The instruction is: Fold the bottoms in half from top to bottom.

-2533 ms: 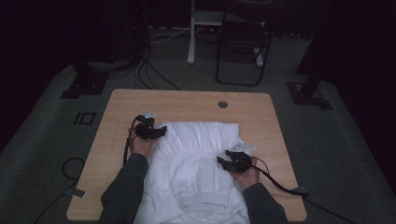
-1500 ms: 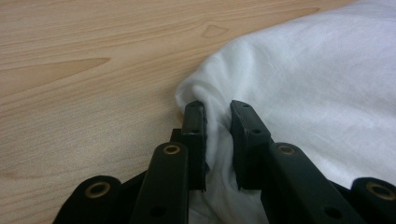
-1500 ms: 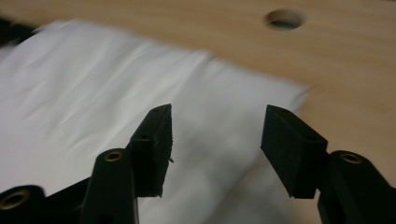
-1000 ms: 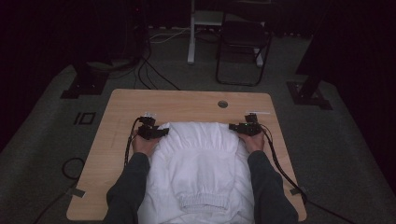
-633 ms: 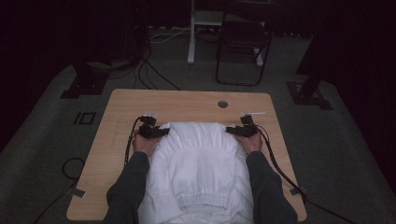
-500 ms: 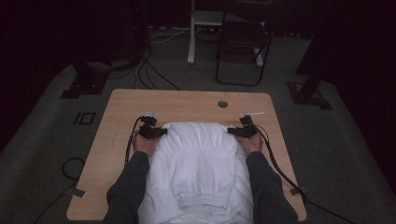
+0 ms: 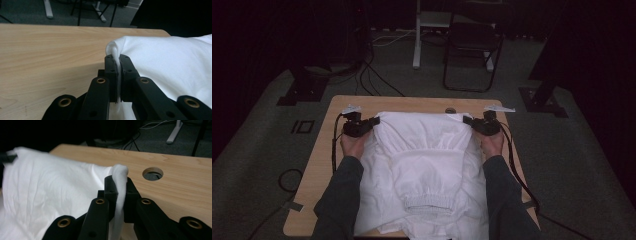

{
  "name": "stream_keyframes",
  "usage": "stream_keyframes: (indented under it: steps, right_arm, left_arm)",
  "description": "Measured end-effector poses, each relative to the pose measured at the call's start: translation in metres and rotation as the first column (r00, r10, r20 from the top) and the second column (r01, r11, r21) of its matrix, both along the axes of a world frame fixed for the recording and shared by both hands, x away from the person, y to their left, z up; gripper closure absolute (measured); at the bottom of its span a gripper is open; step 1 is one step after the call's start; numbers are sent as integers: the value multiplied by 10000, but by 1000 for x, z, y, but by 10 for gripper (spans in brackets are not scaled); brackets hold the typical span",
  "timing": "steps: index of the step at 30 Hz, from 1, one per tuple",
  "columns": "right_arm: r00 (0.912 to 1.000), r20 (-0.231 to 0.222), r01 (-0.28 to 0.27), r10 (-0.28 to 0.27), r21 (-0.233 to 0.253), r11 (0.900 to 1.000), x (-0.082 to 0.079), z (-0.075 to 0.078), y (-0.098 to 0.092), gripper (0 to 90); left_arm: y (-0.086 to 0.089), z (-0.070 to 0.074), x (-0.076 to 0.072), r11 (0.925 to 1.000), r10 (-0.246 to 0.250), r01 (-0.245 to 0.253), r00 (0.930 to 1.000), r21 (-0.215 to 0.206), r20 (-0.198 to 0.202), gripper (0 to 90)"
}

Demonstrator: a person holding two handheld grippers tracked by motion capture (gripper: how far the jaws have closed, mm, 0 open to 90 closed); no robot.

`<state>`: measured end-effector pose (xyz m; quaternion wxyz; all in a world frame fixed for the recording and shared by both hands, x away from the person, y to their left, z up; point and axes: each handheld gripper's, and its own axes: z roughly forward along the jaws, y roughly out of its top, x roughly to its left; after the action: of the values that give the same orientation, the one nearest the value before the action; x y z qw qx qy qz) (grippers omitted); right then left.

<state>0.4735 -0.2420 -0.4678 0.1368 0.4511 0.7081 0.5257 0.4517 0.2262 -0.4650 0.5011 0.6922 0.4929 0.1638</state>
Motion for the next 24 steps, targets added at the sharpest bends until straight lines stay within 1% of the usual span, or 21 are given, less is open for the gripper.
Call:
stream_keyframes:
  steps: [1, 2, 3, 6, 9, 11, 12, 13, 14, 15, 16, 18, 19, 20, 21, 22, 23, 24]
  right_arm:
    - [9999, 86, -114, 116, -224, 9997, -3, 0, 1, 849]
    - [9996, 151, -221, 225, -286, 9993, -6, 0, 1, 848]
    - [9993, 193, -301, 306, -247, 9992, -10, -1, 0, 848]
    - [9977, 466, -484, 487, -63, 9988, -25, -1, -5, 848]
    - [9951, 705, -697, 692, 49, 9976, -47, -3, -9, 847]
    - [9926, 868, -865, 848, 161, 9961, -66, -7, -12, 847]
    - [9914, 880, -986, 966, 188, 9950, -75, -9, -14, 846]
    - [9884, 932, -1217, 1201, 110, 9925, -94, -14, -18, 844]
    - [9884, 932, -1217, 1201, 110, 9925, -94, -14, -18, 844]
    - [9872, 900, -1328, 1320, 28, 9911, -103, -18, -20, 844]
    - [9868, 836, -1381, 1384, -103, 9904, -112, -22, -21, 842]
    - [9864, 564, -1527, 1545, -353, 9876, -126, -32, -23, 840]
    - [9868, 416, -1545, 1567, -514, 9867, -133, -37, -23, 839]
    - [9860, -6, -1661, 1665, -749, 9833, -145, -50, -22, 837]
    - [9860, -6, -1661, 1665, -749, 9833, -145, -50, -22, 837]
    - [9866, -139, -1629, 1623, -957, 9820, -150, -56, -20, 836]
    - [9871, -339, -1590, 1563, -1051, 9817, -155, -63, -19, 834]
    - [9869, -496, -1585, 1534, -1246, 9795, -160, -70, -16, 834]
  left_arm:
    - [1, 0, -3, 9999, -89, 88, 10000, 146, 29, 866]
    - [1, 1, -6, 9997, -158, 157, 9999, 166, 29, 865]
    - [2, 2, -11, 9995, -255, 253, 9996, 169, 82, 865]
    - [2, 7, -28, 9975, -580, 565, 9977, 425, 364, 864]
    - [3, 10, -53, 9928, -999, 954, 9931, 724, 614, 864]
    - [5, 8, -73, 9890, -1272, 1208, 9892, 859, 734, 864]
    - [7, 6, -82, 9863, -1442, 1370, 9866, 920, 764, 864]
    - [7, 4, -92, 9843, -1561, 1495, 9854, 934, 679, 864]
    - [7, 0, -102, 9805, -1735, 1668, 9831, 1044, 591, 864]
    - [7, -4, -112, 9751, -1896, 1818, 9804, 1267, 530, 864]
    - [5, -9, -121, 9718, -1994, 1924, 9791, 1361, 394, 864]
    - [3, -20, -136, 9624, -2175, 2133, 9760, 1679, 66, 863]
    - [2, -26, -143, 9578, -2219, 2202, 9750, 1849, -120, 863]
    - [1, -31, -148, 9507, -2309, 2334, 9723, 2043, -363, 862]
    - [0, -37, -152, 9469, -2398, 2479, 9687, 2048, -638, 862]
    - [-2, -42, -156, 9411, -2422, 2561, 9662, 2209, -882, 860]
    - [-3, -48, -160, 9337, -2402, 2600, 9647, 2462, -1080, 858]
    - [-5, -56, -162, 9267, -2424, 2722, 9598, 2593, -1413, 857]
